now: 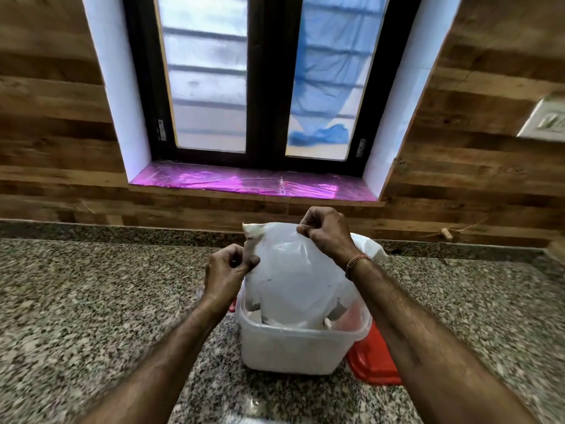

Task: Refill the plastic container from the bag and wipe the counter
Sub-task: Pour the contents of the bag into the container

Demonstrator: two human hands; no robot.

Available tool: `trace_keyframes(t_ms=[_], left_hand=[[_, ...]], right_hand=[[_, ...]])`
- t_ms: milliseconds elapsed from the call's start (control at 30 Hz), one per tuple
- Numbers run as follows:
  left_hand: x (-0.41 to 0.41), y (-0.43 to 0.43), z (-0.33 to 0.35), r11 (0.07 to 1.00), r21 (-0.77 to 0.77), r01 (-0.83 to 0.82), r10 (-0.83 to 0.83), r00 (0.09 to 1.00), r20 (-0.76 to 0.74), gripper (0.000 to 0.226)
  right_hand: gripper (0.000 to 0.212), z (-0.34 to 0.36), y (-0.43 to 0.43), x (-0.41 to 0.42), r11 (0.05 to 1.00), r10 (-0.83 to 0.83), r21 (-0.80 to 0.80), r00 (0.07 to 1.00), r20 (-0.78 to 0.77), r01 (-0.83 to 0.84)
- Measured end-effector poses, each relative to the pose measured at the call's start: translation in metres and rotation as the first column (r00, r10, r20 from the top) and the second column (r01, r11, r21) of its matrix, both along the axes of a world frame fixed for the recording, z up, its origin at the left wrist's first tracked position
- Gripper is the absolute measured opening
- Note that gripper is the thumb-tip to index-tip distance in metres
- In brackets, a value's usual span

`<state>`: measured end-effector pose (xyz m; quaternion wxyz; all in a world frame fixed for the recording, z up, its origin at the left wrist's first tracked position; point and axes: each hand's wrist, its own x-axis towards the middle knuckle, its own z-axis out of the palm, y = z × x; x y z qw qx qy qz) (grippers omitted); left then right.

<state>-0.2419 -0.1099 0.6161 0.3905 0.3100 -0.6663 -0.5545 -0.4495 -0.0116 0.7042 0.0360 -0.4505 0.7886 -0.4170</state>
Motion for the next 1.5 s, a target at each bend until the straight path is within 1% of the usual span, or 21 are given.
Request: trace_keyframes(t_ms=[67, 133, 200, 267, 333, 400, 467, 533, 600, 667, 733, 800, 900, 967, 1067, 1167, 1233, 1300, 1400, 1500], left_hand=[[-0.007, -0.002, -0.005, 0.997, 0.062, -0.04, 0.041, 0.999, -0.02, 0.026], [-0.011, -0.001, -0.01, 0.996, 0.076, -0.042, 0.044, 0.999, -0.02, 0.026], [-0.013, 0.001, -0.006, 0.999, 0.051, -0.018, 0.02, 0.999, -0.041, 0.024], [-0.015, -0.001, 0.004, 1.0, 0.008, 0.028, -0.027, 0.995, -0.098, 0.034], [-0.019, -0.008, 0.017, 0.998, -0.06, 0.02, -0.028, 0.99, -0.138, 0.04], [-0.022, -0.015, 0.027, 0.994, -0.112, -0.017, 0.001, 0.99, -0.139, 0.037], [-0.025, -0.017, 0.034, 0.989, -0.145, -0.032, 0.017, 0.994, -0.107, 0.033], [-0.028, -0.014, 0.039, 0.98, -0.19, -0.06, 0.051, 0.997, -0.051, 0.026], [-0.032, -0.01, 0.041, 0.968, -0.24, -0.073, 0.071, 0.997, -0.019, 0.02], [-0.033, -0.009, 0.038, 0.981, -0.194, -0.013, 0.002, 0.998, -0.057, 0.009], [-0.03, -0.008, 0.029, 0.992, -0.117, 0.05, -0.059, 0.995, -0.082, 0.015], [-0.025, -0.008, 0.018, 0.997, -0.066, 0.029, -0.034, 0.997, -0.068, 0.005], [-0.021, -0.005, 0.009, 0.999, 0.006, -0.037, 0.037, 0.998, -0.045, 0.013], [-0.021, -0.005, 0.01, 0.997, -0.011, -0.082, 0.081, 0.996, -0.024, 0.013], [-0.022, -0.005, 0.013, 0.99, -0.069, -0.126, 0.127, 0.992, 0.02, 0.015], [-0.023, -0.004, 0.014, 0.984, -0.078, -0.158, 0.162, 0.986, 0.039, 0.02], [-0.024, -0.002, 0.012, 0.98, -0.078, -0.184, 0.188, 0.981, 0.046, 0.025], [-0.023, -0.001, 0.01, 0.976, -0.082, -0.201, 0.205, 0.978, 0.048, 0.028], [-0.022, 0.002, 0.009, 0.966, -0.091, -0.24, 0.244, 0.969, 0.035, 0.032], [-0.022, 0.004, 0.011, 0.96, -0.088, -0.265, 0.269, 0.963, 0.029, 0.031]], right_hand=[[0.016, -0.001, 0.001, -0.002, 0.999, -0.042, -0.01, 0.999, 0.028, 0.043], [0.016, -0.002, 0.002, -0.002, 0.998, -0.062, -0.006, 0.998, 0.028, 0.062], [0.016, -0.001, 0.004, -0.003, 0.998, -0.06, 0.008, 0.998, 0.03, 0.06], [0.016, 0.001, 0.005, -0.004, 0.999, -0.043, 0.029, 0.999, 0.008, 0.043], [0.016, 0.003, 0.005, -0.004, 0.998, -0.033, 0.046, 0.999, -0.035, 0.034], [0.014, 0.005, 0.004, -0.003, 0.999, -0.028, 0.039, 0.997, -0.071, 0.031], [0.009, 0.007, 0.001, 0.005, 0.998, 0.044, 0.036, 0.998, -0.05, -0.042], [0.014, 0.009, -0.006, 0.017, 0.991, 0.126, 0.038, 0.992, -0.032, -0.124], [0.013, 0.01, -0.017, 0.028, 0.989, 0.145, 0.041, 0.987, -0.062, -0.143], [0.009, 0.012, -0.024, 0.031, 0.989, 0.144, 0.038, 0.988, -0.062, -0.142], [0.01, 0.012, -0.028, 0.031, 0.992, 0.127, 0.02, 0.991, -0.035, -0.126], [0.012, 0.01, -0.029, 0.029, 0.995, 0.103, -0.006, 0.995, 0.006, -0.103], [0.011, 0.009, -0.032, 0.03, 0.991, 0.132, 0.024, 0.988, 0.075, -0.134], [0.009, 0.013, -0.037, 0.034, 0.976, 0.202, 0.068, 0.976, 0.081, -0.208], [0.015, 0.024, -0.049, 0.044, 0.962, 0.234, 0.145, 0.972, -0.008, -0.23], [0.014, 0.031, -0.06, 0.046, 0.947, 0.243, 0.235, 0.967, -0.076, -0.22], [0.012, 0.029, -0.063, 0.047, 0.944, 0.234, 0.264, 0.966, -0.113, -0.198], [0.012, 0.023, -0.063, 0.046, 0.964, 0.192, 0.204, 0.978, -0.078, -0.173], [0.013, 0.013, -0.06, 0.049, 0.993, 0.106, 0.038, 0.991, 0.08, -0.109], [0.019, 0.0, -0.056, 0.056, 0.997, 0.036, -0.073, 0.986, 0.16, -0.025]])
